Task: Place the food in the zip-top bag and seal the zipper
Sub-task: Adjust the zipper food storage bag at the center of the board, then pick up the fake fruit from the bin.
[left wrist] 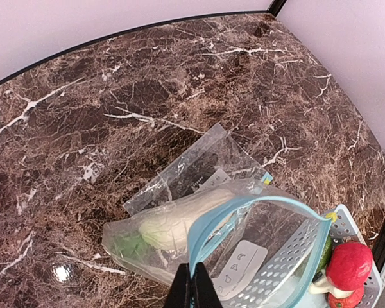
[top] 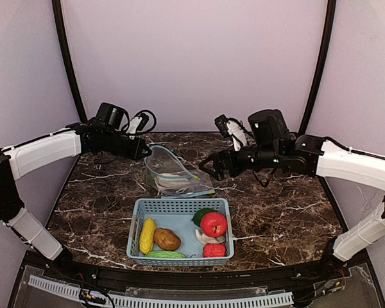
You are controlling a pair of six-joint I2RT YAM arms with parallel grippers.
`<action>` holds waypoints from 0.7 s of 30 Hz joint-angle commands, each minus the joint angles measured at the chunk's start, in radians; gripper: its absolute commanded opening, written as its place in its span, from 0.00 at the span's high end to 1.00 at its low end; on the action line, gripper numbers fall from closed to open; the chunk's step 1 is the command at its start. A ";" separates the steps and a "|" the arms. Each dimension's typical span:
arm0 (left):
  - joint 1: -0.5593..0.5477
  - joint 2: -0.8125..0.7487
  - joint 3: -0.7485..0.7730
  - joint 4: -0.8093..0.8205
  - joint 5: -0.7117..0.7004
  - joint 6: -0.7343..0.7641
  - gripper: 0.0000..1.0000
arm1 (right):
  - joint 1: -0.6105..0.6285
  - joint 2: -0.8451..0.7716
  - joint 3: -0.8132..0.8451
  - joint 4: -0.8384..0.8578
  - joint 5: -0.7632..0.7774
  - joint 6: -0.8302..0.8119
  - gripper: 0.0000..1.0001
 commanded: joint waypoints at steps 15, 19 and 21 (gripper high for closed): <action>0.013 -0.070 -0.103 0.016 0.008 -0.023 0.99 | 0.360 0.111 -0.036 -0.515 0.359 0.380 0.06; 0.012 -0.078 -0.117 0.024 0.013 -0.036 0.99 | 0.396 0.207 0.023 -0.566 0.406 0.392 0.06; 0.012 -0.085 -0.123 0.039 0.021 -0.045 0.99 | 0.402 0.243 0.051 -0.572 0.418 0.389 0.05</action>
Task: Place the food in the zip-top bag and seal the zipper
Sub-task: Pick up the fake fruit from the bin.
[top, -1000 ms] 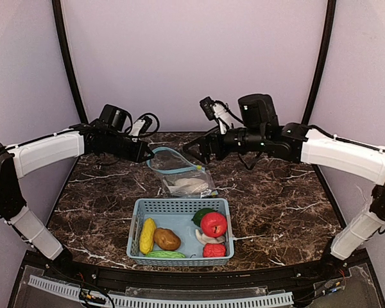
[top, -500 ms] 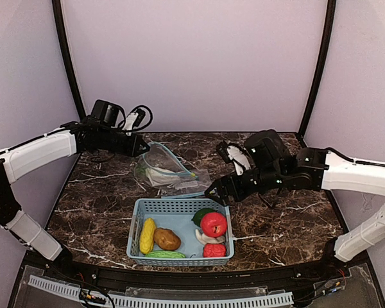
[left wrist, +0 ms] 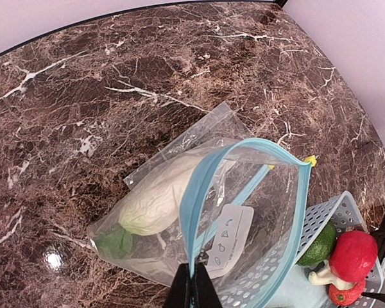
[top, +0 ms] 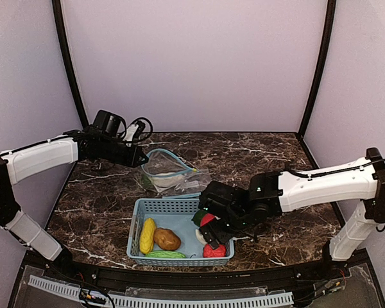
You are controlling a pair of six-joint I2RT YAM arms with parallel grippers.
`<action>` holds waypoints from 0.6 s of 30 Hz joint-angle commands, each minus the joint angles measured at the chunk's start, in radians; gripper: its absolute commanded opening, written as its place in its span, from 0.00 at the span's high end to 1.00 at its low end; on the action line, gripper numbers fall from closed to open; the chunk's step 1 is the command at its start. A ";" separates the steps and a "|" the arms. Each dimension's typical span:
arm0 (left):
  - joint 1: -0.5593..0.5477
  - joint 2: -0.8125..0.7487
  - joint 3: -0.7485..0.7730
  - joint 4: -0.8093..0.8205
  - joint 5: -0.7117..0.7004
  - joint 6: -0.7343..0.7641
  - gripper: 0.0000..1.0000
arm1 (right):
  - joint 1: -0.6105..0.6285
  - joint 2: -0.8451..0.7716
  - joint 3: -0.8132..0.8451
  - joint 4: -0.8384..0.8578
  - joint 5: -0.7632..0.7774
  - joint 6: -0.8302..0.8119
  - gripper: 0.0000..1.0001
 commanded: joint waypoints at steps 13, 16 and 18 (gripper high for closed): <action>0.007 -0.037 -0.034 0.026 0.033 -0.023 0.99 | 0.034 0.149 0.131 -0.106 0.173 0.048 0.10; 0.007 -0.040 -0.034 0.026 0.032 -0.022 0.99 | 0.045 0.166 0.150 -0.107 0.188 0.040 0.11; 0.006 -0.039 -0.034 0.025 0.034 -0.022 0.99 | 0.048 0.175 0.160 -0.107 0.197 0.036 0.10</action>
